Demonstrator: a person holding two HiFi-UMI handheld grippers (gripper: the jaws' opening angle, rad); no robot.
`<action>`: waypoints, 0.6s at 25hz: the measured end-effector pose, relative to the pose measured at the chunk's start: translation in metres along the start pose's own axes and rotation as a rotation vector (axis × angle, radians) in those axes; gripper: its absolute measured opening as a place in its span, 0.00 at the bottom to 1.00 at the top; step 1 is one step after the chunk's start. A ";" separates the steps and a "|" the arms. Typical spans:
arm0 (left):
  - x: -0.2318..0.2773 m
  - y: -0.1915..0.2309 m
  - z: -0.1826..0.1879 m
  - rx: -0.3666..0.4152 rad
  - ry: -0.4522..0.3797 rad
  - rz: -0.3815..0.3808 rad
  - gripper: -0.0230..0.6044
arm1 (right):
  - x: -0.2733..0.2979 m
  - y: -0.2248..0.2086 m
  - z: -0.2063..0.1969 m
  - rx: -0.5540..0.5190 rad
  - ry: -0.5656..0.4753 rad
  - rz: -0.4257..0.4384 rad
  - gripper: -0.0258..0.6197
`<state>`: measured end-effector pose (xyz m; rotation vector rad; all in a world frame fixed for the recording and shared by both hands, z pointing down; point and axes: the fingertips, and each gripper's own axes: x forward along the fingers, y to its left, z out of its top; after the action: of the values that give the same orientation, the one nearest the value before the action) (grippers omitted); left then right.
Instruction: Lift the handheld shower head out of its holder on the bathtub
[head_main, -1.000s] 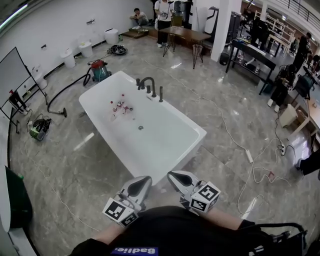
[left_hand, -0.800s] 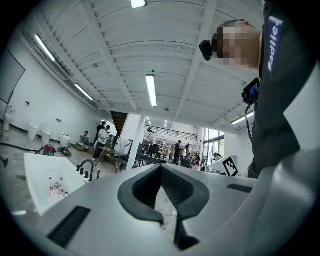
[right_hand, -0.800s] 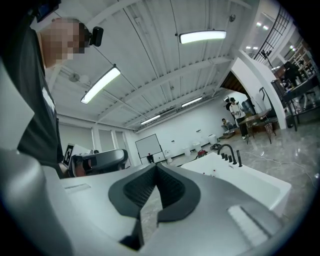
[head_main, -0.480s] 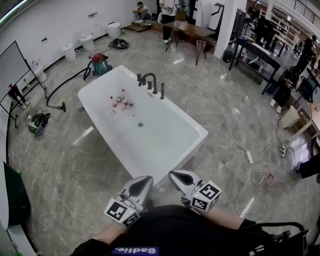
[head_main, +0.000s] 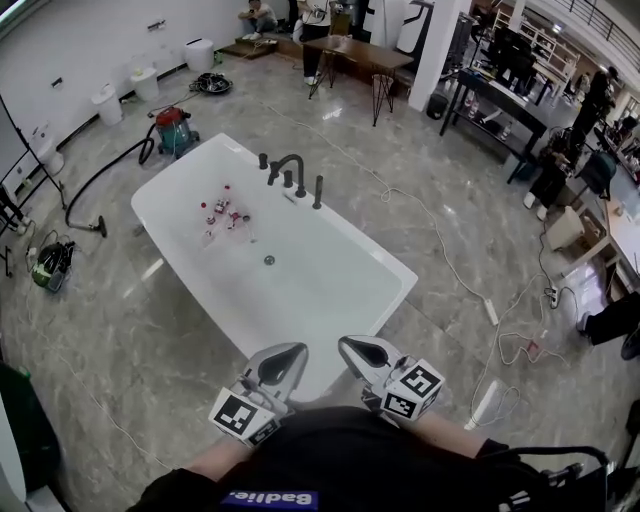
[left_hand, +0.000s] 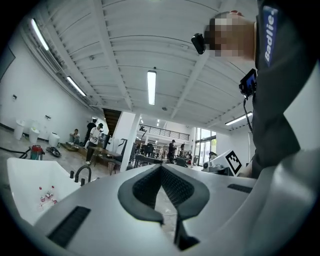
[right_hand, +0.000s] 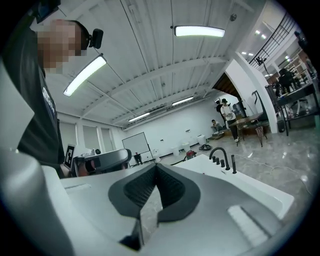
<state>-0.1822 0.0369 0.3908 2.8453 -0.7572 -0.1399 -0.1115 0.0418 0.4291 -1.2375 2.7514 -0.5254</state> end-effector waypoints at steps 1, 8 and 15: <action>0.002 0.014 0.004 0.006 0.002 -0.007 0.05 | 0.012 -0.005 0.003 0.006 -0.006 -0.015 0.04; 0.012 0.095 0.023 0.016 0.034 -0.054 0.05 | 0.082 -0.029 0.024 -0.001 -0.017 -0.087 0.04; 0.030 0.135 0.031 0.019 0.016 -0.014 0.05 | 0.100 -0.051 0.028 -0.005 -0.003 -0.091 0.04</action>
<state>-0.2258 -0.0982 0.3880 2.8666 -0.7394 -0.1124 -0.1361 -0.0715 0.4267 -1.3682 2.7057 -0.5240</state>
